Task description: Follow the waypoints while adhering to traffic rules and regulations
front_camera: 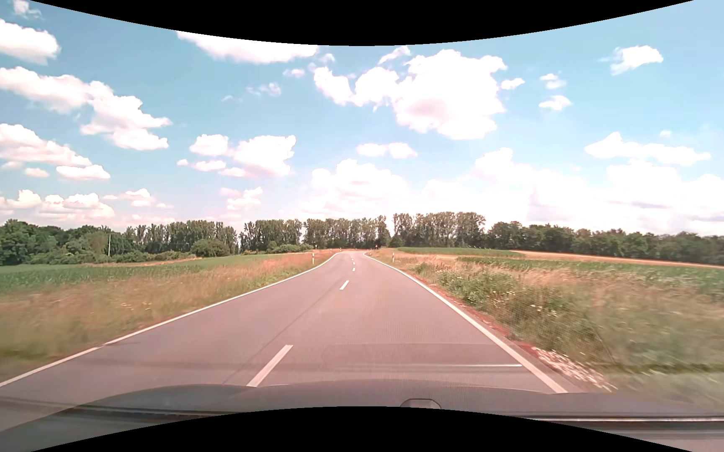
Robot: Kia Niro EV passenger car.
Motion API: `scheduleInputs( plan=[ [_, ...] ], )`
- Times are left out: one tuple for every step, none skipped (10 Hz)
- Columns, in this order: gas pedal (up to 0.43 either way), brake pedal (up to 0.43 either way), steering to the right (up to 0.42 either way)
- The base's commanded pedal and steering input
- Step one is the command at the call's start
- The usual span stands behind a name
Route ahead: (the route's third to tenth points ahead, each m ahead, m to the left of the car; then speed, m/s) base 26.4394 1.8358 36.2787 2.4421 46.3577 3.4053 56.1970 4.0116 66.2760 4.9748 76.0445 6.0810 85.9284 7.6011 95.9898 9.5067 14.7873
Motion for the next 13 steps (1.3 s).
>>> scheduleInputs(
  plan=[
    [0.028,0.000,-0.015],
    [0.028,0.000,-0.015],
    [0.028,0.000,-0.015],
    [0.028,0.000,-0.015],
    [0.028,0.000,-0.015],
    [0.028,0.000,-0.015],
    [0.028,0.000,-0.015],
    [0.039,0.000,-0.015],
    [0.039,0.000,-0.015],
    [0.039,0.000,-0.015],
    [0.039,0.000,-0.015],
    [0.039,0.000,-0.015],
    [0.039,0.000,-0.015]
  ],
)
